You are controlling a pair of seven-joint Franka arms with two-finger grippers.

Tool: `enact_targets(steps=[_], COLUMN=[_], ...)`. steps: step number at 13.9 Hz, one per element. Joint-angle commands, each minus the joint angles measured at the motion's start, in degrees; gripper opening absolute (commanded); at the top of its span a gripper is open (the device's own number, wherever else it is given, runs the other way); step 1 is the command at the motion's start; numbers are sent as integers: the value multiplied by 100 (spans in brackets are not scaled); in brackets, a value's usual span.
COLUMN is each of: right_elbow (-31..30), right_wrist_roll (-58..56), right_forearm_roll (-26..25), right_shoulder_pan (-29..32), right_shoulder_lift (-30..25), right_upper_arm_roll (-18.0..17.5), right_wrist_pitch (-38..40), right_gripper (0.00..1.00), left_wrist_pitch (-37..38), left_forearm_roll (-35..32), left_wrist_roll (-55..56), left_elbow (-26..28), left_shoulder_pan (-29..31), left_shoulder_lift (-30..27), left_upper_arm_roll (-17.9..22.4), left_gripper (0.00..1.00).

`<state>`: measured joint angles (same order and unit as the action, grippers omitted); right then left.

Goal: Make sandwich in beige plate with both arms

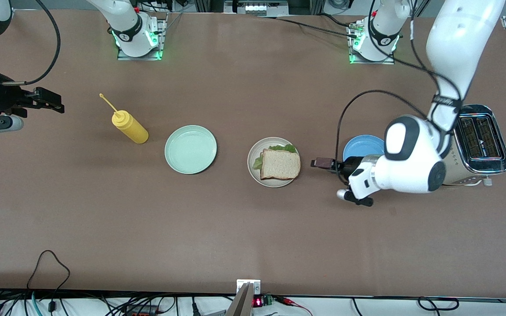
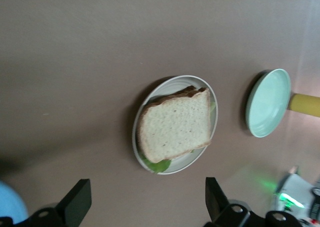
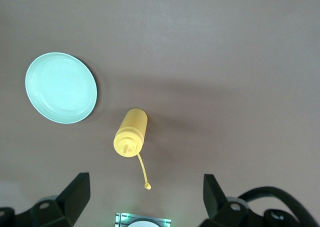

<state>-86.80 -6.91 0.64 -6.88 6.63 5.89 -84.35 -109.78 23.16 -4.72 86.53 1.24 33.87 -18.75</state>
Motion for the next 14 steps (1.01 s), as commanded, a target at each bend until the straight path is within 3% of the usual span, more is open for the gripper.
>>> enact_targets(steps=[1, 3, 8, 11, 14], right_elbow=[85, 85, 85, 93, 76], right_wrist_roll=[14, 14, 5, 5, 110], right_forearm_roll=[-3, -3, -73, -283, -337], right_shoulder_pan=[-6, 3, 3, 3, -146], right_shoulder_lift=[22, 22, 22, 22, 5], right_upper_arm_roll=[-18, -18, -9, -9, -27], right_wrist_pitch=[76, 76, 50, -20, -38], right_gripper=[100, 100, 100, 100, 100], left_wrist_pitch=[79, 97, 255, 264, 700], left_forearm_roll=[-1072, -2128, -3299, -3248, -3222], left_wrist_roll=[147, 147, 164, 94, 173], left_elbow=[172, 40, 13, -4, 4], left_shoulder_pan=[-19, 69, 236, 280, 280], left_shoulder_lift=[-469, -539, -960, -1539, -2225], left_upper_arm_roll=[82, 73, 195, 836, 1022], left_gripper=[100, 100, 100, 100, 100])
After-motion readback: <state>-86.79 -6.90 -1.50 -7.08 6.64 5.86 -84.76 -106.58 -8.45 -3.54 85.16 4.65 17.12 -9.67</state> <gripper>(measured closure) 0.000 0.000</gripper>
